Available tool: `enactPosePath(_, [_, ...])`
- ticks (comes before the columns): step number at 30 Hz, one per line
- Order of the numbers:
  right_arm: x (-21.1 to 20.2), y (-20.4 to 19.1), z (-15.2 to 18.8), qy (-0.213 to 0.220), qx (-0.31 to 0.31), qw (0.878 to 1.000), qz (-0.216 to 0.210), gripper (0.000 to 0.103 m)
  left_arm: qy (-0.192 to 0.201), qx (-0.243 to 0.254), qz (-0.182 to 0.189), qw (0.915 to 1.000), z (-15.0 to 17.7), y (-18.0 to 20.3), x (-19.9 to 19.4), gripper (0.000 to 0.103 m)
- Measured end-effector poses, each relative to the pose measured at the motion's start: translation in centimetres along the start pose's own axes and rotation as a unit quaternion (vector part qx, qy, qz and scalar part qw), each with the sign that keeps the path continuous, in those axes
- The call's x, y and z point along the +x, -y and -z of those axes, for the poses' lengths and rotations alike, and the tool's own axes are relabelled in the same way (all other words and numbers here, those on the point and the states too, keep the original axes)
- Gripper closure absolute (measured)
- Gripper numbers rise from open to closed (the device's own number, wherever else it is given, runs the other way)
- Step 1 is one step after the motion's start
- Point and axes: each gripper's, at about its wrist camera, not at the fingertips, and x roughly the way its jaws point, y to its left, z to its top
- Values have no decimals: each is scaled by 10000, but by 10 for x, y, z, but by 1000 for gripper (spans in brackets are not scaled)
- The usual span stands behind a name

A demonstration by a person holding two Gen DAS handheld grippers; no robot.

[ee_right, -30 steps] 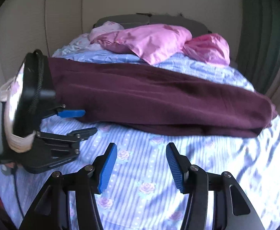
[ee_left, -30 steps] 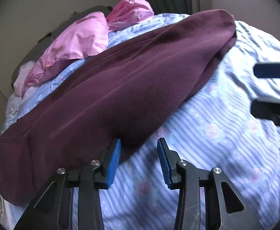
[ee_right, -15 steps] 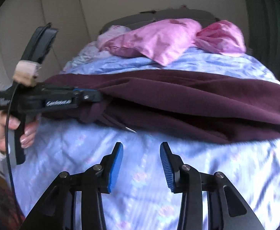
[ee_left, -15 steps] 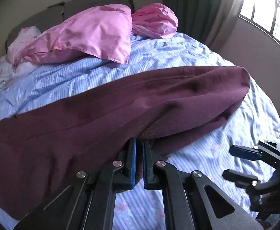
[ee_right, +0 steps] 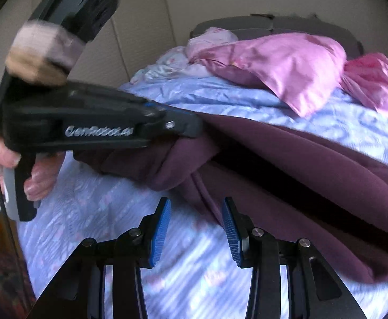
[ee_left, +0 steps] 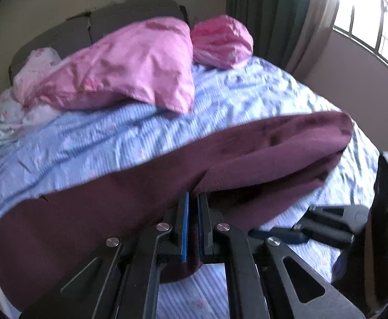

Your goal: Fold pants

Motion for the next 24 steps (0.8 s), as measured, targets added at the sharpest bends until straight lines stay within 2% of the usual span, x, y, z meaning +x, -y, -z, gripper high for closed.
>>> enactPosePath(4, [-5, -10, -15, 269, -156, 9995, -83, 62, 284, 122, -134, 9994, -14, -7, -22, 95])
enactPosePath(9, [-5, -10, -34, 499, -188, 9985, -155, 62, 360, 111, -151, 9992, -19, -18, -42, 96])
enactPosePath(14, [17, -19, -44, 368, -241, 9986, -280, 62, 195, 108, -31, 9997, -11, -20, -36, 96])
enactPosePath(17, [33, -23, -47, 280, -313, 9990, -175, 62, 178, 183, -38, 9997, -5, -16, -35, 96])
enactPosePath(22, [61, -12, -46, 85, 93, 9988, -476, 62, 35, -62, 172, 9998, 1, -25, -29, 96])
enactPosePath(23, [66, -11, -43, -4, 190, 9981, -585, 65, -4, -87, 189, 9998, 4, -26, -26, 96])
enactPosePath(24, [69, -10, -41, -83, 278, 9975, -648, 78, -33, -127, 218, 9997, 9, -27, -23, 96])
